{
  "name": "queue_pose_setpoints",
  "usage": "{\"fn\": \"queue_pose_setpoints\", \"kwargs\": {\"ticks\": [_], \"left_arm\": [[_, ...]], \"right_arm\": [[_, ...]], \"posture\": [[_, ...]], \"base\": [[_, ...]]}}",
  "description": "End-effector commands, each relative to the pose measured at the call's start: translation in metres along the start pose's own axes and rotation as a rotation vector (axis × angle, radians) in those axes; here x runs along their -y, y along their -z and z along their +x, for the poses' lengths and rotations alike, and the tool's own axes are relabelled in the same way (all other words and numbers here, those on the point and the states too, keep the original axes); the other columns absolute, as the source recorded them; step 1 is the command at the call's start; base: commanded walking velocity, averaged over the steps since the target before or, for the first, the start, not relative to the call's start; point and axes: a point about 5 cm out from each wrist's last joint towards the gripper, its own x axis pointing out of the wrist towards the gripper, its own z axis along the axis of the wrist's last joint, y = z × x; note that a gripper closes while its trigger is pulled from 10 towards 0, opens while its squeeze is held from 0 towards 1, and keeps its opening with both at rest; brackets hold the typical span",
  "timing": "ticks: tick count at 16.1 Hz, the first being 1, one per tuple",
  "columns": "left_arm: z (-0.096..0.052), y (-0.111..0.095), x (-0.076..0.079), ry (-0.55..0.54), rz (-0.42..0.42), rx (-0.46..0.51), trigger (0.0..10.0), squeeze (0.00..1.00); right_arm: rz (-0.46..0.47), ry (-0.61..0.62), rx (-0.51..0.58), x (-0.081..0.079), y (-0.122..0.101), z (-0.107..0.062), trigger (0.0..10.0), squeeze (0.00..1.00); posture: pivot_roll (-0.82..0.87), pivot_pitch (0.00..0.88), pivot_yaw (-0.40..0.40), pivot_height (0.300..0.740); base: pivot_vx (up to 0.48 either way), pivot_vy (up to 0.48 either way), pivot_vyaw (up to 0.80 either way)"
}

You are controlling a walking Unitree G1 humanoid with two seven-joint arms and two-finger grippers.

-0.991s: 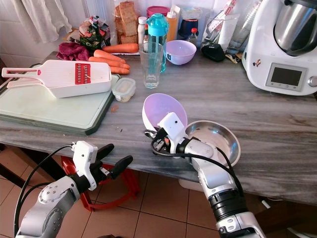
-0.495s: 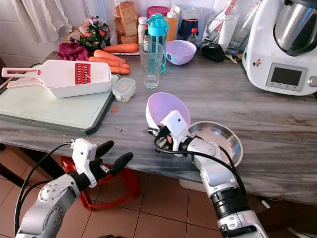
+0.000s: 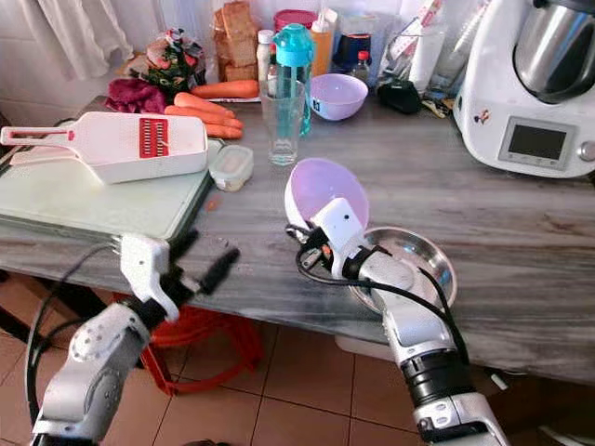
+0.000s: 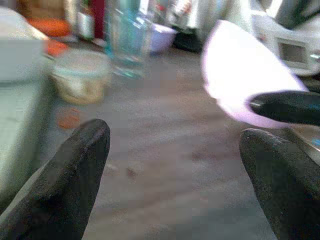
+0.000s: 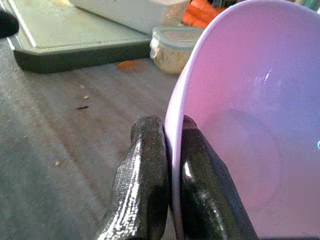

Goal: Setting the table

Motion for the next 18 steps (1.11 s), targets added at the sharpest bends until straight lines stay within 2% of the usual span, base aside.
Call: {"fn": "queue_pose_setpoints", "kwargs": {"ticks": [1,3,5,10,13,14,18], "left_arm": [[0.0,0.002,-0.007,-0.062,0.029,-0.01,10.0,0.0],[0.0,0.004,-0.013,-0.137,0.071,-0.022,10.0,0.0],[0.001,0.007,-0.021,-0.261,0.093,-0.022,10.0,0.0],[0.004,0.012,-0.013,-0.225,0.093,-0.026,10.0,0.0],[0.005,0.014,-0.015,-0.243,0.094,-0.035,10.0,0.0],[0.004,0.016,-0.016,-0.249,0.067,-0.051,10.0,0.0],[0.004,0.019,-0.015,-0.232,0.043,-0.07,10.0,0.0]], "right_arm": [[-0.038,0.035,0.042,0.004,-0.009,-0.005,10.0,0.0],[-0.027,0.074,0.053,0.004,-0.007,-0.009,10.0,0.0],[-0.015,0.192,0.085,0.006,-0.005,-0.014,10.0,0.0],[0.003,0.215,0.082,0.004,-0.003,-0.017,10.0,0.0],[0.007,0.157,0.05,0.002,-0.001,-0.013,10.0,0.0],[-0.016,0.087,0.007,-0.002,0.002,-0.012,10.0,0.0],[-0.05,-0.059,-0.05,-0.004,0.002,-0.013,10.0,0.0]], "posture": [[0.06,0.054,-0.003,0.74],[0.06,0.052,-0.002,0.74],[0.06,0.046,0.0,0.74],[0.05,0.043,0.004,0.74],[0.05,0.045,0.0,0.74],[0.05,0.046,-0.001,0.74],[0.05,0.053,0.003,0.74]], "base": [[0.0,0.0,0.0],[0.0,0.0,0.0],[0.0,0.0,0.0],[0.0,0.0,0.0],[0.0,0.0,0.0],[0.0,0.0,0.0],[0.0,0.0,0.0]]}}
